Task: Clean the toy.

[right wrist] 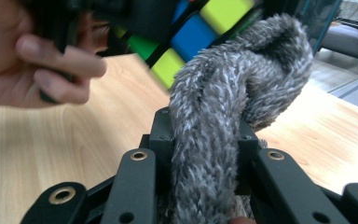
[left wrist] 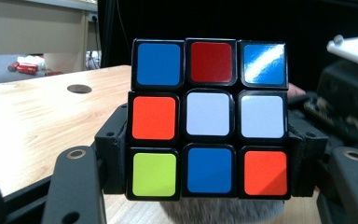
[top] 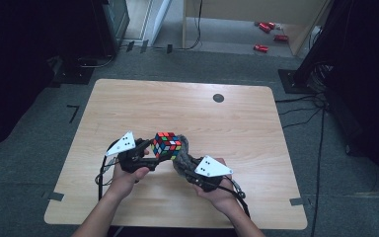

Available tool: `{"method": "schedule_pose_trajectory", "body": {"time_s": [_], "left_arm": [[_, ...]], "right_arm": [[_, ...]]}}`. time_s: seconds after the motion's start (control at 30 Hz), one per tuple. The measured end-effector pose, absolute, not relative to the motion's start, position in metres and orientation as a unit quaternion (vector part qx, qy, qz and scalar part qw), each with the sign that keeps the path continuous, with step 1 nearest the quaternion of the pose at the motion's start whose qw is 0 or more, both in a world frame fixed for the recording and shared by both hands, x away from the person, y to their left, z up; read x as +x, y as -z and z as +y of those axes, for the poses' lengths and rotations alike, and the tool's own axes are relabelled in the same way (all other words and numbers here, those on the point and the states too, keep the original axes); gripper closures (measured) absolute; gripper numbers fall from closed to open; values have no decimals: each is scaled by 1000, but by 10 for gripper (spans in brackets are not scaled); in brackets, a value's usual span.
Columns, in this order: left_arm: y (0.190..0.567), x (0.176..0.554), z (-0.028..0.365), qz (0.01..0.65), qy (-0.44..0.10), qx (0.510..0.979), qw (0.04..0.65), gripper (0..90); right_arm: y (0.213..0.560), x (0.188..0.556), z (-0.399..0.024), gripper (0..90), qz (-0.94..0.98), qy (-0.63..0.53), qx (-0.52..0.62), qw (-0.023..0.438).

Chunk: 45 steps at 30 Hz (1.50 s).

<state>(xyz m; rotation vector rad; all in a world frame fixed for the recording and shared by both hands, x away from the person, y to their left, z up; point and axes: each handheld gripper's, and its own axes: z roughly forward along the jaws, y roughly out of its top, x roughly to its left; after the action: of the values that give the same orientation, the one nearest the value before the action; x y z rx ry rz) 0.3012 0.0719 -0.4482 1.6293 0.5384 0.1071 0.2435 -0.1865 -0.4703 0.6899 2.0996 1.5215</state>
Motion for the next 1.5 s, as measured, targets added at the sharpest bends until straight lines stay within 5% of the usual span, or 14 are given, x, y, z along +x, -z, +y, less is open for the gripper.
{"method": "schedule_pose_trajectory", "body": {"time_s": [0.73,1.5], "left_arm": [[451,300,67,231,-50,727,645,345],[447,302,74,254,-51,702,664,345]], "right_arm": [[461,244,-197,705,733,-569,272,255],[463,241,-190,702,760,-559,244,224]]}}
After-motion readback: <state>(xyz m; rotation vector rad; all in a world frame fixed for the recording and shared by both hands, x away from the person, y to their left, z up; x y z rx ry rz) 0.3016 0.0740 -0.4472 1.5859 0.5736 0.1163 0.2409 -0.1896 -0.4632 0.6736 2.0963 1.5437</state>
